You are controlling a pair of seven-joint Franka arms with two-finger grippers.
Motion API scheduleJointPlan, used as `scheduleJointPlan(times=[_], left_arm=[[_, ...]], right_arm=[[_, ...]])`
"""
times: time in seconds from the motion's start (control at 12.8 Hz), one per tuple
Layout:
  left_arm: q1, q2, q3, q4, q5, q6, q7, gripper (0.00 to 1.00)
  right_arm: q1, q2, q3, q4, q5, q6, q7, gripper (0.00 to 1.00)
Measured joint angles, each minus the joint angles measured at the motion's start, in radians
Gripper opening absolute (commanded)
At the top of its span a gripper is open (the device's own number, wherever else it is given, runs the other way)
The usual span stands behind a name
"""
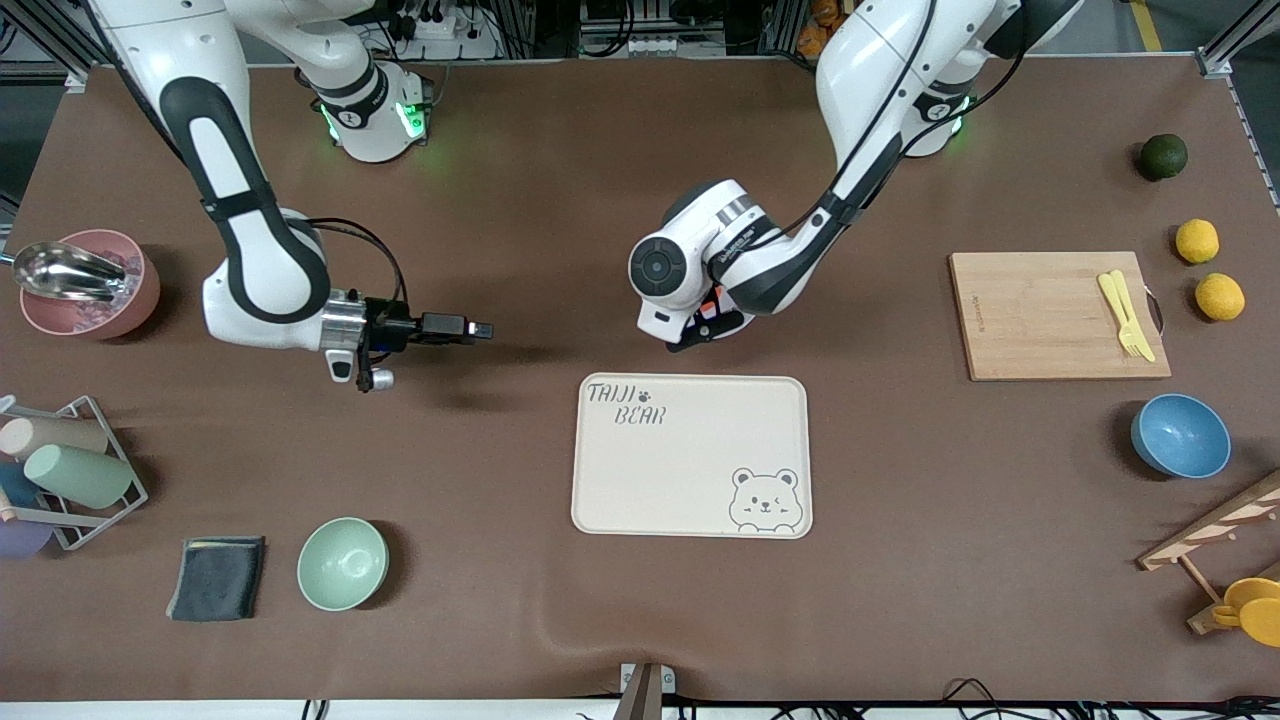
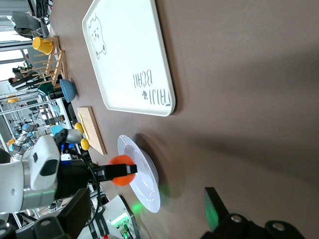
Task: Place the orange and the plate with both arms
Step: 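Carry the orange with the left gripper while the right gripper reaches the plate, then lower the orange onto the white plate and open the left gripper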
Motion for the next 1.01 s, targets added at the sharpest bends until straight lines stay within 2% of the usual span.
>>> scheduleJointPlan(times=[0.08, 0.16, 0.39, 0.62, 0.86, 1.01], left_arm=[[-0.005, 0.007, 0.000, -0.005, 0.000, 0.000, -0.001, 0.93], [-0.008, 0.012, 0.000, -0.008, 0.000, 0.000, -0.001, 1.00], [-0.015, 0.016, 0.000, -0.006, 0.000, -0.016, -0.012, 1.00], [-0.009, -0.015, 0.002, 0.026, 0.000, -0.037, -0.015, 1.00], [0.040, -0.106, 0.013, 0.079, 0.001, -0.048, 0.011, 1.00], [0.103, -0.180, 0.017, 0.092, 0.004, -0.067, 0.086, 1.00]], right_arm=[[0.022, 0.000, 0.000, -0.006, 0.018, 0.020, -0.008, 1.00], [0.047, 0.000, 0.000, -0.011, 0.044, 0.047, -0.011, 1.00], [0.123, 0.002, 0.001, -0.025, 0.139, 0.107, -0.043, 1.00], [0.150, 0.013, 0.001, -0.031, 0.193, 0.135, -0.085, 1.00], [0.155, 0.022, 0.001, -0.032, 0.206, 0.140, -0.101, 1.00], [0.164, 0.031, 0.001, -0.035, 0.246, 0.140, -0.148, 1.00]])
